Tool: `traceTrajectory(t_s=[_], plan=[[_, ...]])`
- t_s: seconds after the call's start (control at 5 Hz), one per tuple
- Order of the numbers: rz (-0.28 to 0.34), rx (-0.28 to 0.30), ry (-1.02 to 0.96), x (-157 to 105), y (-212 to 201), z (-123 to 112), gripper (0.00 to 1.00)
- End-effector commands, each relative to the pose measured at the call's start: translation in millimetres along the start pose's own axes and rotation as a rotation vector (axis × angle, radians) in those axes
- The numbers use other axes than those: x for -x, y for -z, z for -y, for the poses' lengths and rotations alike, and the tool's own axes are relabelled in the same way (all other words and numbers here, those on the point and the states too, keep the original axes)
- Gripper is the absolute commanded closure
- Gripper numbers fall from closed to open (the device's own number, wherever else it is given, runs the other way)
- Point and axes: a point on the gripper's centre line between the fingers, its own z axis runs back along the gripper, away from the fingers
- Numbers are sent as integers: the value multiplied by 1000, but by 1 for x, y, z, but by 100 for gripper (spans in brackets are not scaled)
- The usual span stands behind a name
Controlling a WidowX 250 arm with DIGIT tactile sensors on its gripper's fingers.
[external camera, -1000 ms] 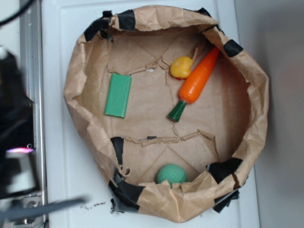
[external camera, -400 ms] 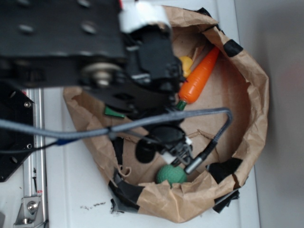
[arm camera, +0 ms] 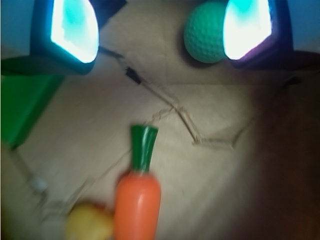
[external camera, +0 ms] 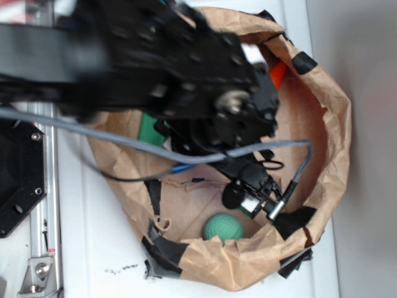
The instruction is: Grab the green ball.
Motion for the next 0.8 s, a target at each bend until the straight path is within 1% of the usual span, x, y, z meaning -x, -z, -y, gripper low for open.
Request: traceTrajectory(t_s=[0.0, 0.2, 0.4, 0.6], plan=[[-99, 22, 80, 36, 33, 43, 0], [-126, 56, 99, 36, 40, 55, 0], [-195, 46, 35, 46, 47, 49, 100], [-208, 26, 44, 51, 41, 39, 100]])
